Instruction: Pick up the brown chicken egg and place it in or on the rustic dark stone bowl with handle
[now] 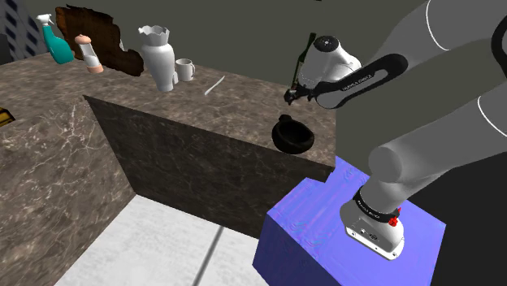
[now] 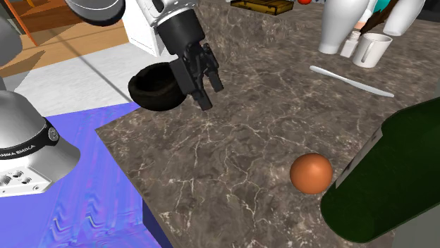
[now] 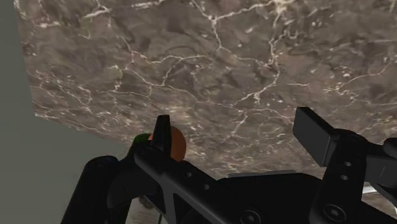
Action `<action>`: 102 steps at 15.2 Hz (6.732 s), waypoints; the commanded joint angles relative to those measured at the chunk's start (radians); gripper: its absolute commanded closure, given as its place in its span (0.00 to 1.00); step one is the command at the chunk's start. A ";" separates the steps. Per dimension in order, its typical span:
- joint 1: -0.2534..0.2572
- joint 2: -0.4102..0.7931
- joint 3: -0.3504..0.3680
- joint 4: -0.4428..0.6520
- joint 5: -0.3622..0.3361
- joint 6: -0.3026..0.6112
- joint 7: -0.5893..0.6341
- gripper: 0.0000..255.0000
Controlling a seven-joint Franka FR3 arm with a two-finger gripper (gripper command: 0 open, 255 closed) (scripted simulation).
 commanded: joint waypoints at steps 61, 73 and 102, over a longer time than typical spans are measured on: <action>-0.407 0.440 0.191 0.525 -1.004 -0.034 0.917 1.00; -0.416 0.342 0.191 0.536 -0.765 -0.012 0.683 1.00; 0.289 -0.564 0.347 -0.102 0.012 -0.490 0.588 1.00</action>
